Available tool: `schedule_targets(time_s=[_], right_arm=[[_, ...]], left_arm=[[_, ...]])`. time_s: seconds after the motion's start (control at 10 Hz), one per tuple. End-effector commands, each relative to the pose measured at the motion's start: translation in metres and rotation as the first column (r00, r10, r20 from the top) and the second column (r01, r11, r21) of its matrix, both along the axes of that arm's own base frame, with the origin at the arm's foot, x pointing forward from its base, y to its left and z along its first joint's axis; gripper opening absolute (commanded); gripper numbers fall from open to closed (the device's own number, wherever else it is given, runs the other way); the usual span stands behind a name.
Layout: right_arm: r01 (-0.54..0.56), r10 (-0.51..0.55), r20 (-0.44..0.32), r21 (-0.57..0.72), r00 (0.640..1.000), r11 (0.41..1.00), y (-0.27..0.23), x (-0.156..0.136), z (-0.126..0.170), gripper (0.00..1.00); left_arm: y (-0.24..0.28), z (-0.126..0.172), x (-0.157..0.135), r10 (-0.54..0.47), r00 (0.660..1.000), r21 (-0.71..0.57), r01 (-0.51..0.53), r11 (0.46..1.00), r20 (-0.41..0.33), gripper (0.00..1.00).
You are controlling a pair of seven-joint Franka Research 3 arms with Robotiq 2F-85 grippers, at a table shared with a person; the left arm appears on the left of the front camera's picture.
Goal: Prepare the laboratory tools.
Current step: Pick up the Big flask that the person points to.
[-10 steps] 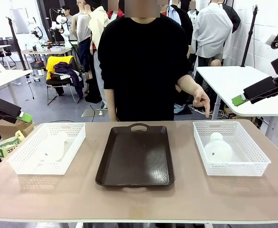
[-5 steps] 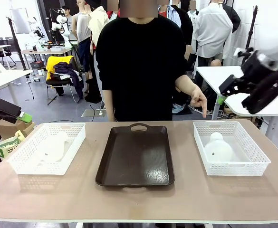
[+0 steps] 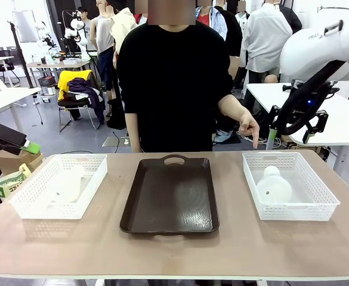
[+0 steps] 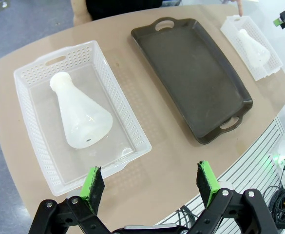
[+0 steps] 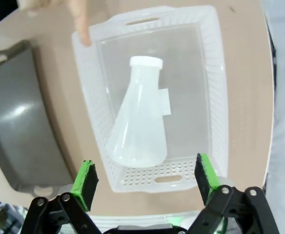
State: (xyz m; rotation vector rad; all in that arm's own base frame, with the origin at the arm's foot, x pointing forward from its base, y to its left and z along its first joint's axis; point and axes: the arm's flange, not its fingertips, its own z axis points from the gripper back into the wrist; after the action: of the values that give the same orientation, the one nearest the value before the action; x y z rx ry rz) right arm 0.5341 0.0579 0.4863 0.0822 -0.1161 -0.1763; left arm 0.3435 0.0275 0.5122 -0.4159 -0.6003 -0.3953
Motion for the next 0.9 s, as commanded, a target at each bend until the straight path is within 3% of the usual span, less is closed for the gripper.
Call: schedule_targets(time_s=[0.0,0.5,0.8], right_arm=[[0.059,-0.060,-0.060,-0.012,0.996,0.998,-0.001,0.018,-0.011,1.00],[0.192,-0.193,-0.059,-0.026,0.979,0.981,-0.007,0.028,-0.072,1.00],[0.211,-0.213,-0.076,-0.028,0.974,0.977,-0.002,0.027,-0.096,1.00]], left_arm=[[0.003,0.000,0.000,-0.010,1.000,0.004,0.010,1.000,0.005,1.00],[0.003,0.000,0.000,-0.010,1.000,0.004,0.010,1.000,0.005,1.00],[0.003,0.000,0.000,-0.010,1.000,0.004,0.010,1.000,0.005,1.00]])
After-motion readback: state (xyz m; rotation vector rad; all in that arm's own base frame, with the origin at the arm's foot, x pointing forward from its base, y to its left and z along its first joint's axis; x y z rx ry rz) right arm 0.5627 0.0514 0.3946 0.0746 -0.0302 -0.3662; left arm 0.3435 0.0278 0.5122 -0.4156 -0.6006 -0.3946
